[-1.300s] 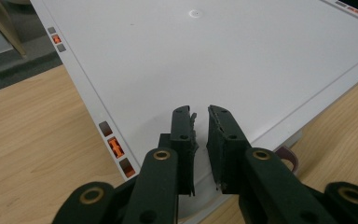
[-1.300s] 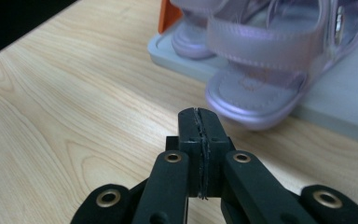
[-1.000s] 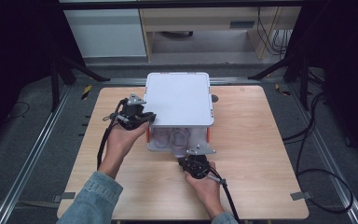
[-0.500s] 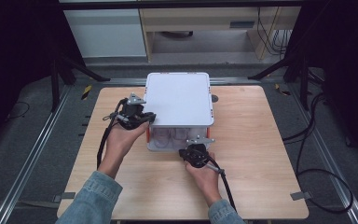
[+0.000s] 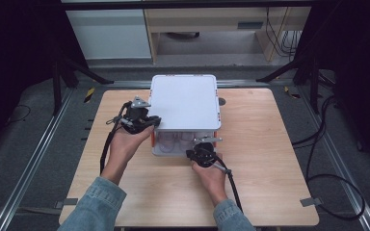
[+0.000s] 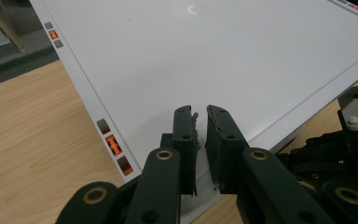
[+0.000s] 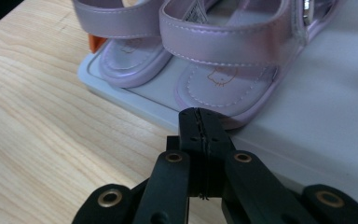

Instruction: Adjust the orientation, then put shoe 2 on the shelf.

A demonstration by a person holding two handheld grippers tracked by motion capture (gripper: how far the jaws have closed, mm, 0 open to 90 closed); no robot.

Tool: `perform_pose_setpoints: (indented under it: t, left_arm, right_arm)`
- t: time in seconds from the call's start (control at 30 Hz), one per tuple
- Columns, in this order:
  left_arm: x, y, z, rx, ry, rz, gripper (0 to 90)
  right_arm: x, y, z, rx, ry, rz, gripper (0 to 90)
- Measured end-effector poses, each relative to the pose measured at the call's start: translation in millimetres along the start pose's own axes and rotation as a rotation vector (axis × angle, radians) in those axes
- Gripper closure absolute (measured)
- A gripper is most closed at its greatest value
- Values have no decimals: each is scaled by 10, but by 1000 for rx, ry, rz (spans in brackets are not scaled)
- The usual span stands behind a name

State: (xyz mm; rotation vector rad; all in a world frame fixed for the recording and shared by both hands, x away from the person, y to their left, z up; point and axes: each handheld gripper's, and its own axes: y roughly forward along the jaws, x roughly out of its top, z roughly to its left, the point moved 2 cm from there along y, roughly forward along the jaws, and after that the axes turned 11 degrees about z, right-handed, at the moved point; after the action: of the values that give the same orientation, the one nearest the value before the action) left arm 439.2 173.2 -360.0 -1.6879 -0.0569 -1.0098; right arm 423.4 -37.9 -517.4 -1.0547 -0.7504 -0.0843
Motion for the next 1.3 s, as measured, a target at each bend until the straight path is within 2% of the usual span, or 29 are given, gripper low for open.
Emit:
perform_pose_setpoints:
  t: [0.23, 0.33, 0.4, 0.43, 0.47, 0.5, 0.53, 0.6, 0.63, 0.7, 0.73, 0.77, 0.83, 0.87, 0.9, 0.93, 0.97, 1.0, 1.03, 1.07, 1.1, 1.13, 1.17, 1.2, 1.23, 1.27, 1.3]
  left_arm:
    - [-1, -5, 4, -3, 2, 2, 811]
    - [-5, -8, 11, -22, -13, -11, 773]
    - [-22, -18, 29, -4, -26, -30, 667]
    - [-58, -41, 50, -5, -51, -54, 567]
    - [-58, -41, 50, -5, -51, -54, 511]
    - [-80, -62, 60, -5, -64, -73, 511]
    - [-116, -107, 80, -3, -72, -95, 386]
    - [-139, -145, 100, 8, -79, -112, 293]
    - [-198, -224, 149, 34, -90, -148, 253]
    - [-235, -259, 183, 44, -96, -156, 186]
    - [-288, -291, 231, 52, -107, -167, 158]
    - [-335, -312, 269, 63, -120, -170, 158]
    - [-488, -333, 373, 93, -129, -162, 106]
    - [-488, -333, 373, 93, -129, -162, 89]
    - [-622, -324, 452, 112, -138, -151, 78]
    - [-622, -324, 452, 112, -138, -151, 72]
    - [-693, -308, 494, 118, -148, -141, 69]
    - [-767, -280, 532, 127, -152, -126, 67]
    - [-914, -192, 598, 148, -146, -82, 64]
    - [-914, -192, 598, 148, -146, -82, 63]
    - [-985, -135, 629, 160, -143, -63, 63]
    - [-1126, -18, 669, 164, -139, -18, 63]
    - [-1188, 35, 685, 160, -136, -4, 63]
    - [-1188, 35, 685, 160, -136, -4, 63]
    - [-1296, 148, 712, 160, -145, 24, 63]
    - [-1296, 148, 712, 160, -145, 24, 63]
    - [-1389, 252, 742, 164, -152, 55, 63]
  right_arm:
    - [27, -2, -23, 12, 13, 0, 882]
    - [36, -25, -19, 16, 8, -16, 862]
    - [44, -66, -9, 23, 4, -32, 841]
    - [47, -108, 6, 27, -11, -41, 818]
    - [47, -108, 6, 27, -11, -41, 818]
    - [47, -121, 12, 25, -15, -43, 809]
    - [44, -158, 21, 24, -18, -46, 791]
    - [46, -170, 21, 20, -27, -53, 780]
    - [46, -214, 36, 14, -43, -59, 752]
    - [42, -250, 49, 12, -59, -64, 715]
    - [37, -277, 58, 9, -64, -64, 673]
    - [37, -277, 58, 9, -64, -64, 673]
    - [21, -332, 62, 12, -69, -65, 535]
    - [11, -357, 61, 7, -79, -62, 475]
    - [-3, -387, 54, -2, -86, -57, 430]
    - [-20, -421, 36, -9, -94, -61, 379]
    - [-42, -459, 15, -25, -98, -65, 318]
    - [-65, -497, -16, -41, -112, -68, 284]
    - [-88, -537, -58, -55, -119, -68, 247]
    - [-88, -537, -58, -55, -119, -68, 247]
    - [-135, -618, -166, -73, -114, -70, 189]
    - [-162, -659, -229, -78, -111, -74, 166]
    - [-194, -698, -293, -85, -113, -73, 139]
    - [-194, -698, -293, -85, -113, -73, 139]
    - [-266, -776, -452, -111, -120, -65, 116]
    - [-266, -776, -452, -111, -120, -65, 116]
    - [-316, -822, -600, -138, -120, -63, 116]
